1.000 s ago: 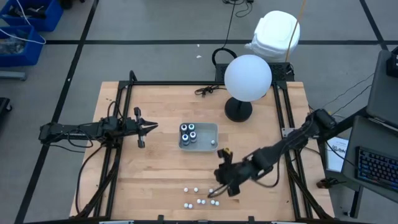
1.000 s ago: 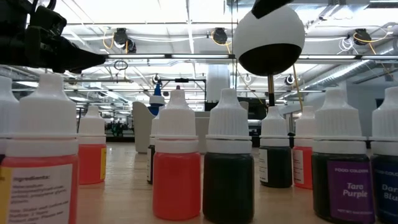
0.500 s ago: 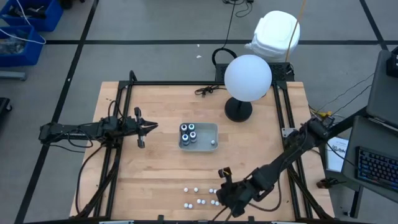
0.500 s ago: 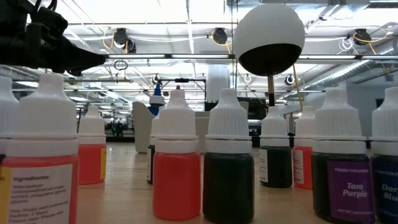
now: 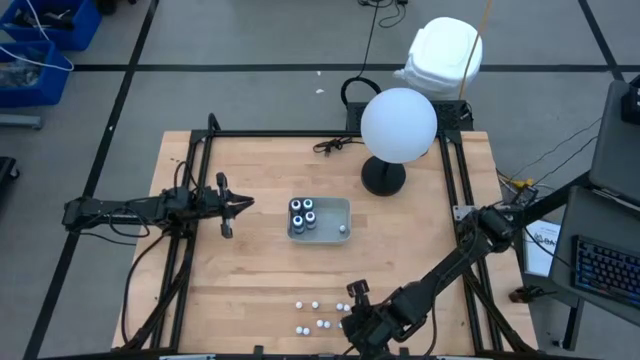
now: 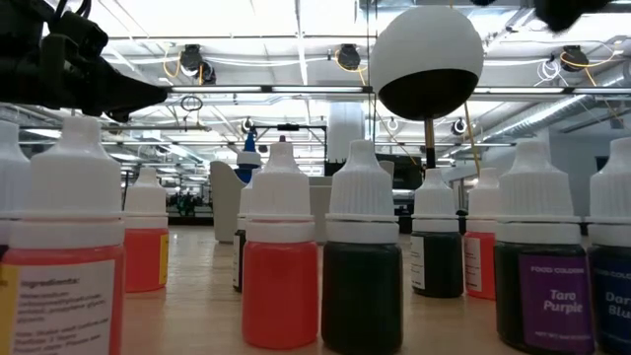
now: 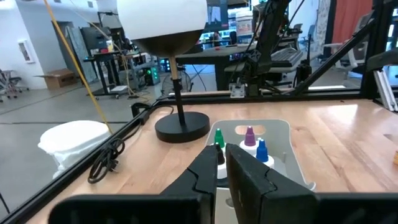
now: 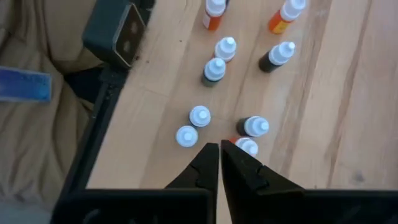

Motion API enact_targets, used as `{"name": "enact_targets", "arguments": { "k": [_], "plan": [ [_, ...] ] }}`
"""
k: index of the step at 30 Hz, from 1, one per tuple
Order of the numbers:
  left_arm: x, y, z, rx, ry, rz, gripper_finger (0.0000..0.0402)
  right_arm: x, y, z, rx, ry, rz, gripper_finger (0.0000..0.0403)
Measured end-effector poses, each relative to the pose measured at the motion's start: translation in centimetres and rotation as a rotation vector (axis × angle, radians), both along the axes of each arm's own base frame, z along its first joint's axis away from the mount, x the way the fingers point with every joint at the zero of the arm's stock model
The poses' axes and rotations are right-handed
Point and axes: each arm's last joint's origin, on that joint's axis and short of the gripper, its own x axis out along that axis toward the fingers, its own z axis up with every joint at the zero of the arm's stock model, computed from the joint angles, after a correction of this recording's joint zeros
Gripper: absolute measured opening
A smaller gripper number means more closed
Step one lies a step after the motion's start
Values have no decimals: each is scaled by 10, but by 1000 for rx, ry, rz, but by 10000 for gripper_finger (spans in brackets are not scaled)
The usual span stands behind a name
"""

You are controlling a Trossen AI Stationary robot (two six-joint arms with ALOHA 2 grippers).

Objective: Pick & Place food coloring
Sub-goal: Put the small dark blue food coloring bottle into the gray bin

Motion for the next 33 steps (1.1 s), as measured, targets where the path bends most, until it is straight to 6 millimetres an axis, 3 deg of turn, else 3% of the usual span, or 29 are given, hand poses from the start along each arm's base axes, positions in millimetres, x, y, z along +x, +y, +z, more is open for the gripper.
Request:
{"name": "enact_targets", "arguments": {
  "k": [9, 14, 33],
  "plan": [
    [0, 0, -4, 0, 43, 0, 42, 1, 4, 1, 97, 40, 51, 115],
    [0, 0, -5, 2, 52, 0, 42, 2, 6, 2, 119, 26, 66, 149],
    [0, 0, -6, 3, 59, 1, 42, 1, -3, -43, 168, -19, 27, 156]
  ]
}}
